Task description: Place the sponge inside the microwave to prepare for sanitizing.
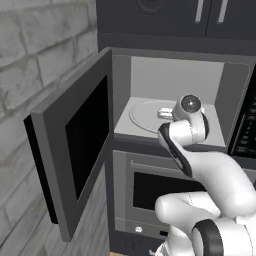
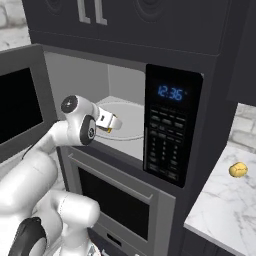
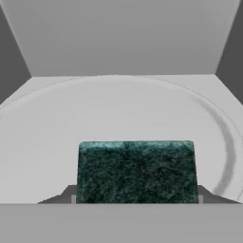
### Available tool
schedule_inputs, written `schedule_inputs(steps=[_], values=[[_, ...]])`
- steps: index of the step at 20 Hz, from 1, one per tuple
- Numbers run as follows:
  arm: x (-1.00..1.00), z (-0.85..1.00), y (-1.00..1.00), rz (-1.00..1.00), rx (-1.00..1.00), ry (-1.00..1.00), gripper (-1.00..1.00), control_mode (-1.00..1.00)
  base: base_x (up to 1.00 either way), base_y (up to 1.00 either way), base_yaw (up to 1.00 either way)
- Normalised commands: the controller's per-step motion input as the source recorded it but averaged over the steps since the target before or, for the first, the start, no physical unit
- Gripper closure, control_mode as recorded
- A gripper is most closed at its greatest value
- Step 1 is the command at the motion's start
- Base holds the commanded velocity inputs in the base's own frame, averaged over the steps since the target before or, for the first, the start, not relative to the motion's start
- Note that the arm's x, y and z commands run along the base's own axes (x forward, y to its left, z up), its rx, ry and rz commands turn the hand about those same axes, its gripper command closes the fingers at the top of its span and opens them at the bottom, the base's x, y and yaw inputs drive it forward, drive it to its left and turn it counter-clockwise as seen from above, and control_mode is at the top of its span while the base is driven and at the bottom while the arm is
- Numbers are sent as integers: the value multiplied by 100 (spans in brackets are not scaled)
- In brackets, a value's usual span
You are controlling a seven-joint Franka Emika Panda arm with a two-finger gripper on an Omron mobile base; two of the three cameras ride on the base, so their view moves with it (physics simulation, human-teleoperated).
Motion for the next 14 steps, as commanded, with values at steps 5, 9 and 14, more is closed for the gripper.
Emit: schedule_inputs(steps=[5, 9, 14], values=[[31, -16, 0, 0, 0, 0, 100, -100, 0, 0, 0], [36, -10, -1, 0, 0, 0, 100, -100, 0, 0, 0], [32, -3, -6, 0, 0, 0, 100, -100, 0, 0, 0]])
